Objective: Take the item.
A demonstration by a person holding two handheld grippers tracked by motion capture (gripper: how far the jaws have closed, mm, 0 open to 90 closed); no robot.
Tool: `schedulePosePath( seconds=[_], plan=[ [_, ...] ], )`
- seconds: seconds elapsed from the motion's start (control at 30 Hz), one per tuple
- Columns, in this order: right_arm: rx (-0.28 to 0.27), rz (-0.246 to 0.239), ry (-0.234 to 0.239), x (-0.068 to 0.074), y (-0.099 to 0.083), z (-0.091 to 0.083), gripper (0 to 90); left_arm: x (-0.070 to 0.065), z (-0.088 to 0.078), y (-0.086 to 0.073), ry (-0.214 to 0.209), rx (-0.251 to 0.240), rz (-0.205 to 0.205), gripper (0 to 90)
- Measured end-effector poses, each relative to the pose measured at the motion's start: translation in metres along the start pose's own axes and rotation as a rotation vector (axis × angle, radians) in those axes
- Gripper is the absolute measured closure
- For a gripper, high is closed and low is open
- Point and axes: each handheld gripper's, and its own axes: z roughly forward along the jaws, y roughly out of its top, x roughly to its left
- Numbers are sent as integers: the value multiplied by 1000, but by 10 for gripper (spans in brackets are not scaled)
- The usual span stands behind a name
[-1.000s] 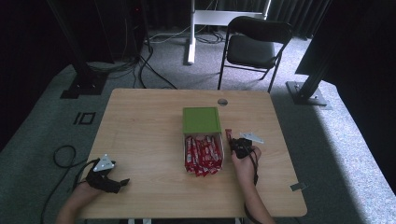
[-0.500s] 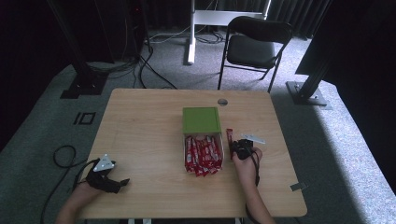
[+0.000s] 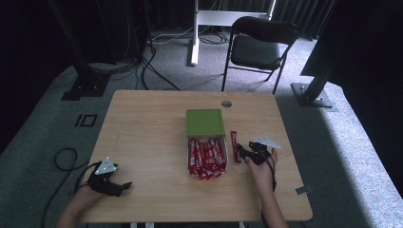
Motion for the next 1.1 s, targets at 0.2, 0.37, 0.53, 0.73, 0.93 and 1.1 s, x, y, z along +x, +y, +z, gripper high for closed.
schedulePosePath(
  seconds=[0.2,0.37,0.53,0.73,0.93,1.1],
  plan=[
    [-7,26,22,-9,2,-12,323,0,0,0,0,0,0,16],
    [-10,-16,54,-13,5,-21,232,0,0,0,0,0,0,16],
    [40,-98,99,-19,4,-32,182,0,0,0,0,0,0,16],
    [32,-137,117,-28,1,-40,183,0,0,0,0,0,0,16],
    [80,-208,149,-33,-7,-45,184,0,0,0,0,0,0,16],
    [103,-247,195,-35,-14,-47,184,0,0,0,0,0,0,15]
  ],
)
